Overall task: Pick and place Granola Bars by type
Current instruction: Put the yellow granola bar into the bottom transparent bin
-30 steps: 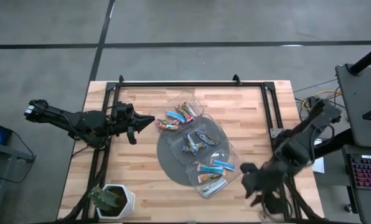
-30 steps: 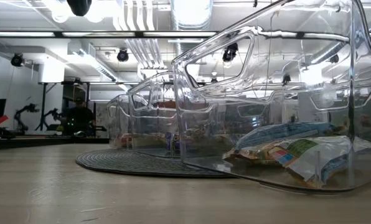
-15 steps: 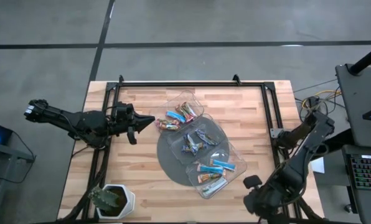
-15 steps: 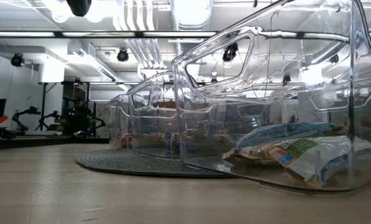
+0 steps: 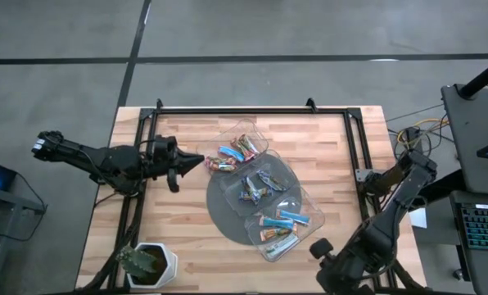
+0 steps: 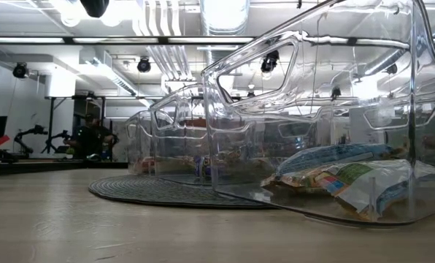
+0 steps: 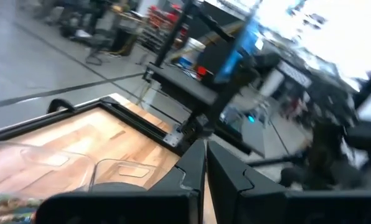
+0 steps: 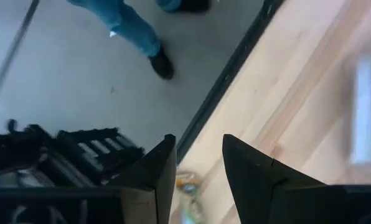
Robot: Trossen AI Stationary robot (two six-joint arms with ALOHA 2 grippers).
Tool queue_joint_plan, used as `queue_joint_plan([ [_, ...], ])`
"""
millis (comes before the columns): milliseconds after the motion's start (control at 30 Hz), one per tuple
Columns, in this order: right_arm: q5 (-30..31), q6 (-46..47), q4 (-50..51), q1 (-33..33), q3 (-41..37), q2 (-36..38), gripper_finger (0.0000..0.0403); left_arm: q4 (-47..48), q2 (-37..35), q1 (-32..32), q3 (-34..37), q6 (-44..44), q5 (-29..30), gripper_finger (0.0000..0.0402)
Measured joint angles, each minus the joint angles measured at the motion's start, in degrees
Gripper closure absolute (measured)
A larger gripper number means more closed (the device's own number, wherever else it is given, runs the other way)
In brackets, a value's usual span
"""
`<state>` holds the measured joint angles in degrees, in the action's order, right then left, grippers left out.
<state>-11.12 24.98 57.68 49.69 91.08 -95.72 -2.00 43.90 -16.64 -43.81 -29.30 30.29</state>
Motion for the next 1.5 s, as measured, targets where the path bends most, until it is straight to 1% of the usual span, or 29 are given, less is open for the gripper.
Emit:
queue_joint_plan([
  [100, 2.2, -5.0, 0.2, 0.0, 1.7, 0.4, 0.0280, 0.0, 0.0, 0.0, 0.0, 5.4, -5.0, 0.0401],
  [167, 2.5, -6.9, 0.7, 0.0, 2.9, 0.7, 0.0280, 0.0, 0.0, -0.1, 0.0, 10.4, -8.4, 0.0401],
  [267, 2.5, -11.2, 2.3, 0.0, 4.7, 0.7, 0.0281, 0.0, 0.2, -0.3, 0.0, 17.3, -9.9, 0.0401],
  [400, 2.5, -17.4, 5.1, 0.1, 6.1, 0.7, 0.0291, 0.0, 0.2, -0.4, 0.0, 21.8, -10.7, 0.0401],
  [567, 2.5, -18.2, 9.8, 0.3, 7.0, 0.7, 0.0312, 0.9, 0.2, -0.4, 0.0, 22.4, -14.3, 0.0402],
  [733, 2.5, -18.8, 11.1, 0.3, 7.2, 0.7, 0.0330, 7.6, 0.3, -0.3, -0.2, 20.7, -14.8, 0.0402],
  [867, 2.4, -17.5, 11.1, 0.3, 7.2, 0.7, 0.0339, 13.6, 0.7, -0.3, -2.5, 18.4, -14.8, 0.0401],
  [1033, 2.3, -16.0, 10.9, 0.3, 7.4, 0.9, 0.0342, 15.6, 0.7, -0.3, -6.2, 19.3, -15.9, 0.0401],
  [1133, 2.3, -13.0, 11.0, 0.3, 7.5, 1.1, 0.0336, 17.0, 0.7, -0.3, -7.9, 20.7, -15.9, 0.0401],
  [1267, 2.2, -8.8, 11.1, 0.3, 7.5, 1.1, 0.0316, 18.3, 0.7, -0.3, -9.0, 20.9, -15.9, 0.0401],
  [1500, 3.1, -8.3, 11.1, 0.3, 7.5, 1.1, 0.0259, 18.7, 0.8, -0.3, -8.7, 20.0, -15.9, 0.0401],
])
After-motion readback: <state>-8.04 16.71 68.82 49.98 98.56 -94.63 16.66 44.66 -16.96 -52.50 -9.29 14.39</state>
